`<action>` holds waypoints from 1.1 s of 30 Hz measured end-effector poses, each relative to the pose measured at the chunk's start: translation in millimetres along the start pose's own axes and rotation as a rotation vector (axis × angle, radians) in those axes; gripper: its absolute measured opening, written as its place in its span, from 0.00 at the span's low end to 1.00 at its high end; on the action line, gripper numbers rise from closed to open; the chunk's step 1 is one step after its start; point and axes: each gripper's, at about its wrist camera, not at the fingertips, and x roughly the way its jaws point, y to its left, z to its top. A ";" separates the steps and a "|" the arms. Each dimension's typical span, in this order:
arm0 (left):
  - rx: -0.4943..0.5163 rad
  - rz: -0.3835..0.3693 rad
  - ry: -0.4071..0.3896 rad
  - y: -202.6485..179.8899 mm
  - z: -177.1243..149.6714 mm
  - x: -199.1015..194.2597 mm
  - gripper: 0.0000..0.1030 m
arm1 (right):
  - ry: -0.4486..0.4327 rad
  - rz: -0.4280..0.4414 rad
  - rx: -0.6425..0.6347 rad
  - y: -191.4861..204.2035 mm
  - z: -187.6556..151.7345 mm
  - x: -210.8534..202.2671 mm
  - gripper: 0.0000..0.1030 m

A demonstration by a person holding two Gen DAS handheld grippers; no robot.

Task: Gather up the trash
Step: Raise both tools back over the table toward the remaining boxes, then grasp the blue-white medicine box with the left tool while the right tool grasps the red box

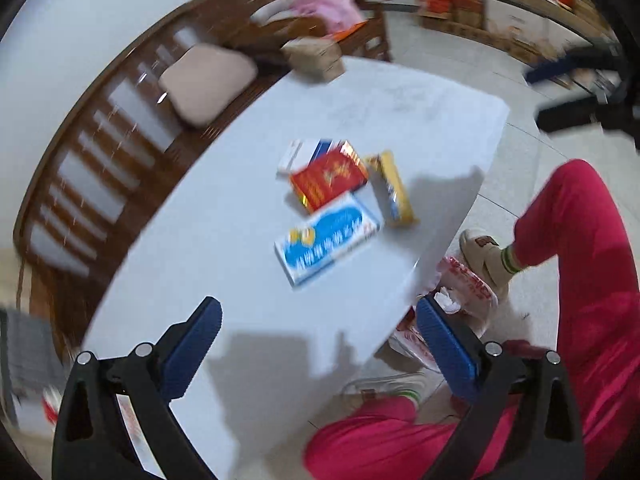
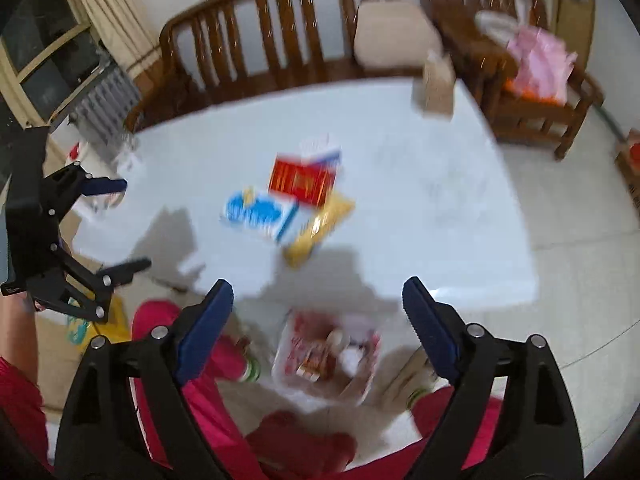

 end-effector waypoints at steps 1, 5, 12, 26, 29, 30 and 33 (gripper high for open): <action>0.033 0.005 -0.010 2.3 6.1 -3.1 0.92 | -0.009 -0.012 -0.008 1.0 3.1 -4.7 0.83; 0.126 -0.039 -0.015 4.9 21.6 -2.2 0.92 | -0.013 0.001 -0.009 -1.1 26.3 -12.8 0.84; 0.308 -0.079 -0.015 -4.4 26.3 13.7 0.92 | 0.011 -0.038 -0.112 1.5 50.4 -3.2 0.85; 0.402 -0.336 0.064 7.8 35.4 79.4 0.92 | 0.072 -0.079 -0.537 30.4 94.8 69.3 0.84; 0.404 -0.359 0.094 11.4 36.3 99.1 0.92 | 0.092 -0.095 -0.613 37.1 92.9 90.1 0.84; 0.405 -0.366 0.100 11.9 36.1 104.0 0.92 | 0.103 -0.098 -0.644 39.7 91.4 97.8 0.84; 0.403 -0.397 0.113 16.1 36.2 116.7 0.92 | 0.139 -0.061 -0.679 40.9 89.7 112.8 0.84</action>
